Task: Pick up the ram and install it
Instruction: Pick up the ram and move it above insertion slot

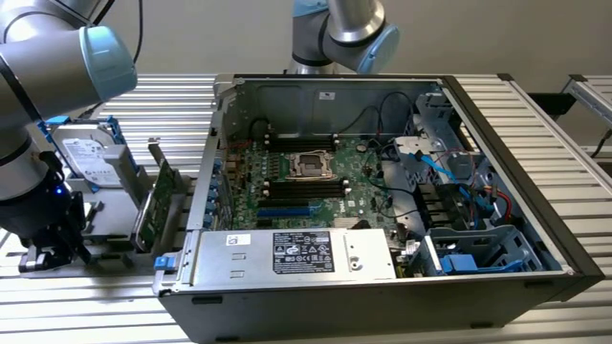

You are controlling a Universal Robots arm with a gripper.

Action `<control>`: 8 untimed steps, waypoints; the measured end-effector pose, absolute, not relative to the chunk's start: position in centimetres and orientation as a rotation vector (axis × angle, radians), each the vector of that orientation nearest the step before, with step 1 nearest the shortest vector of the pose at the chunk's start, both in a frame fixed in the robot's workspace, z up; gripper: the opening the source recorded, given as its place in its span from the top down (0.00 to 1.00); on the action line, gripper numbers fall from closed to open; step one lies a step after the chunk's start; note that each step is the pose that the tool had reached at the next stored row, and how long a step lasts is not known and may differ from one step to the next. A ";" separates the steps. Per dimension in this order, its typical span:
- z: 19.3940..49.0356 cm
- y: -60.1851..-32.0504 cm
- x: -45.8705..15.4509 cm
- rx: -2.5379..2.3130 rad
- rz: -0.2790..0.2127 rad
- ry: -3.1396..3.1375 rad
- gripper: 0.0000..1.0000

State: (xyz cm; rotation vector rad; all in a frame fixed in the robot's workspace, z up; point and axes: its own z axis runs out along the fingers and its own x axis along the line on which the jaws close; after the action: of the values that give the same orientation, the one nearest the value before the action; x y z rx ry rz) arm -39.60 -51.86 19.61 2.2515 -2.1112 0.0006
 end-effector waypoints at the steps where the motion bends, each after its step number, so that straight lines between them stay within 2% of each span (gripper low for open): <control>1: 19.6 -51.9 -39.6 2.251 0.002 -2.111 0.86; 8: 19.6 -51.9 -39.6 2.217 0.003 -2.143 0.86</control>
State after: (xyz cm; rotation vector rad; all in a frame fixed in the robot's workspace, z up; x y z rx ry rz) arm -39.61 -51.85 19.58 2.2173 -2.1431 0.0034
